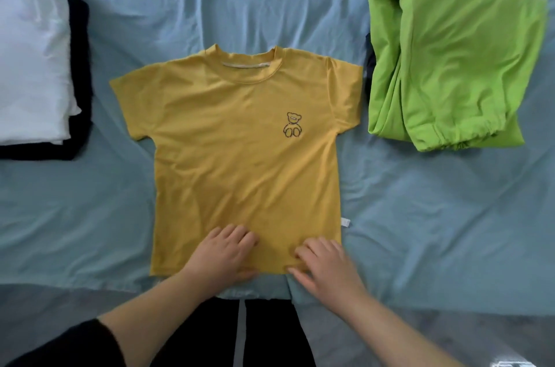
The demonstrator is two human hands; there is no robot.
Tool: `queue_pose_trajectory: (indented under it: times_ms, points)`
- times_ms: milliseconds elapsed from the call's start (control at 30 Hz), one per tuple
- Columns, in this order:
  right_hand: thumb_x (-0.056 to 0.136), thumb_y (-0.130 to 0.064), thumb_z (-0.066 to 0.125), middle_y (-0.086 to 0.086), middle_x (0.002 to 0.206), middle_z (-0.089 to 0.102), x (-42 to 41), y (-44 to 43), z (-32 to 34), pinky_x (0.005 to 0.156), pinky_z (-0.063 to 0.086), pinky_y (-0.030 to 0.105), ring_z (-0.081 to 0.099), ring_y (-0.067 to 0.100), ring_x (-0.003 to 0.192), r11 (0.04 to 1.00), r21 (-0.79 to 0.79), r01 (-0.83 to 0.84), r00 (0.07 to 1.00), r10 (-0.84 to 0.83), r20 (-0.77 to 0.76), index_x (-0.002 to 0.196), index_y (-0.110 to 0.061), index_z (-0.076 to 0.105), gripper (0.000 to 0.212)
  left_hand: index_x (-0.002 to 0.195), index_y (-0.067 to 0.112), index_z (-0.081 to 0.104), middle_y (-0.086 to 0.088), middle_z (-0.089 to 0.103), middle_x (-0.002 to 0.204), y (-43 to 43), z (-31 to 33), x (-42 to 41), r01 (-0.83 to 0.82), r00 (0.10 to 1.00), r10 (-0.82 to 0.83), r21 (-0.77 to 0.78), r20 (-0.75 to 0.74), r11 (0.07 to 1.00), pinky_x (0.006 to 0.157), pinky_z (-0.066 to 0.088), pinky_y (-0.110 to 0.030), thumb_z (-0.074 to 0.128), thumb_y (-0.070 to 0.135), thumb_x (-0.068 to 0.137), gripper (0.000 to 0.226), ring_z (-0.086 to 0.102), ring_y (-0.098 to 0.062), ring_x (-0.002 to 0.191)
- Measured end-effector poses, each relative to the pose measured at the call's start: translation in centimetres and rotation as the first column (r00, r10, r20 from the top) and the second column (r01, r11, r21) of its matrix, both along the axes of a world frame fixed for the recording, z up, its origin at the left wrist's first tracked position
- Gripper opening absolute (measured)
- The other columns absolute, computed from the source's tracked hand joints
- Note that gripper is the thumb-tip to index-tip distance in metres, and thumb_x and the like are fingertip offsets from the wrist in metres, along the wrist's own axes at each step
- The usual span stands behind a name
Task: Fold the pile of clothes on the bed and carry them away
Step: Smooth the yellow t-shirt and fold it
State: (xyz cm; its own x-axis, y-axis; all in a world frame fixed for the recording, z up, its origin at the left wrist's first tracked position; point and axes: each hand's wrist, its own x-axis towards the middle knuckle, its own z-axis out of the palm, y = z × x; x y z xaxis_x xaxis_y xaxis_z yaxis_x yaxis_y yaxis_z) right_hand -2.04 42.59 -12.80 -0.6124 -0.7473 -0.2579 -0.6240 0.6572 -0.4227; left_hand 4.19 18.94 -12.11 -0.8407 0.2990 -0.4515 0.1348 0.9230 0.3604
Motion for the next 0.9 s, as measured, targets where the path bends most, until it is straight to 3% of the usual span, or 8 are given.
queue_pose_trajectory:
  times_ms: [167, 267, 367, 433, 567, 700, 800, 900]
  points:
    - [0.051, -0.034, 0.074, -0.001, 0.089, 0.063, 0.4, -1.8, -0.8, 0.064, 0.051, 0.030, 0.061, 0.021, 0.074, 0.974, 0.169, -0.153, 0.984, 0.167, -0.068, 0.093, -0.021, 0.068, 0.044, 0.103, 0.022, 0.064, 0.002, 0.063, 0.096, 0.2, -0.5, 2.7, -0.038, 0.997, 0.033, -0.070, -0.071, 0.997, 0.066, 0.051, -0.033, 0.057, 0.030, 0.072, 0.033, 0.061, -0.022, 0.078]
    - [0.065, -0.018, 0.062, -0.001, 0.084, 0.064, 0.1, -1.9, -0.4, 0.060, 0.050, 0.028, 0.062, 0.021, 0.070, 0.966, 0.221, -0.131, 0.983, 0.156, -0.100, 0.088, -0.019, 0.069, 0.024, 0.101, 0.022, 0.066, 0.001, 0.064, 0.095, -0.5, -0.1, 3.4, -0.137, 0.990, 0.134, -0.075, -0.036, 0.988, 0.064, 0.054, -0.034, 0.066, 0.013, 0.066, 0.036, 0.063, -0.024, 0.077]
    - [0.065, -0.013, 0.071, 0.001, 0.090, 0.062, -1.1, -1.4, 0.5, 0.071, 0.051, 0.032, 0.061, 0.023, 0.084, 0.944, 0.325, -0.057, 0.997, 0.037, 0.067, 0.090, -0.017, 0.066, 0.026, 0.101, 0.021, 0.064, -0.001, 0.062, 0.099, -3.1, 0.6, 3.7, -0.298, 0.935, 0.315, -0.121, 0.161, 0.947, 0.076, 0.052, -0.036, 0.072, 0.010, 0.068, 0.035, 0.062, -0.028, 0.092]
    - [0.081, -0.018, 0.058, 0.002, 0.103, 0.061, -3.0, -1.3, 0.9, 0.084, 0.044, 0.035, 0.056, 0.023, 0.101, 0.910, 0.414, -0.023, 0.957, -0.099, 0.272, 0.098, -0.018, 0.062, 0.018, 0.108, 0.021, 0.062, -0.001, 0.061, 0.110, -5.7, 0.9, 3.5, -0.382, 0.876, 0.408, -0.148, 0.257, 0.912, 0.085, 0.048, -0.036, 0.062, 0.019, 0.081, 0.028, 0.057, -0.027, 0.106]
    - [0.085, -0.014, 0.053, 0.008, 0.094, 0.069, -8.4, -2.7, 1.8, 0.075, 0.044, 0.033, 0.061, 0.027, 0.093, 0.910, 0.392, 0.136, 0.851, -0.310, 0.423, 0.084, -0.020, 0.066, 0.014, 0.106, 0.019, 0.068, -0.005, 0.068, 0.105, -10.6, 2.3, 0.5, -0.567, 0.764, 0.554, -0.067, 0.330, 0.821, 0.078, 0.047, -0.032, 0.056, 0.019, 0.090, 0.020, 0.062, -0.029, 0.100]
    - [0.084, -0.008, 0.056, 0.009, 0.085, 0.064, -15.2, -5.5, 2.7, 0.065, 0.035, 0.031, 0.057, 0.025, 0.084, 0.922, 0.307, 0.236, 0.886, -0.334, 0.321, 0.088, -0.009, 0.069, 0.013, 0.098, 0.008, 0.071, -0.007, 0.067, 0.093, -14.9, 3.4, -5.8, -0.643, 0.736, 0.613, 0.017, 0.287, 0.765, 0.066, 0.037, -0.027, 0.052, 0.011, 0.091, 0.021, 0.059, -0.025, 0.090]
    - [0.084, -0.011, 0.060, 0.009, 0.096, 0.066, -20.0, -7.8, 3.1, 0.075, 0.043, 0.031, 0.059, 0.027, 0.092, 0.891, 0.221, 0.397, 0.864, -0.444, 0.239, 0.103, -0.009, 0.067, 0.020, 0.104, 0.017, 0.071, 0.004, 0.063, 0.088, -17.3, 3.6, -10.7, -0.753, 0.647, 0.715, 0.075, 0.264, 0.654, 0.073, 0.038, -0.024, 0.048, 0.012, 0.093, 0.026, 0.057, -0.019, 0.089]
    - [0.087, -0.016, 0.062, 0.013, 0.106, 0.066, -23.2, -9.4, 2.6, 0.079, 0.042, 0.030, 0.059, 0.029, 0.100, 0.845, 0.144, 0.515, 0.826, -0.534, 0.181, 0.105, -0.007, 0.066, 0.021, 0.102, 0.018, 0.070, 0.008, 0.058, 0.075, -18.6, 3.2, -13.8, -0.834, 0.551, 0.806, 0.119, 0.217, 0.539, 0.064, 0.041, -0.026, 0.048, 0.015, 0.092, 0.025, 0.054, -0.016, 0.075]
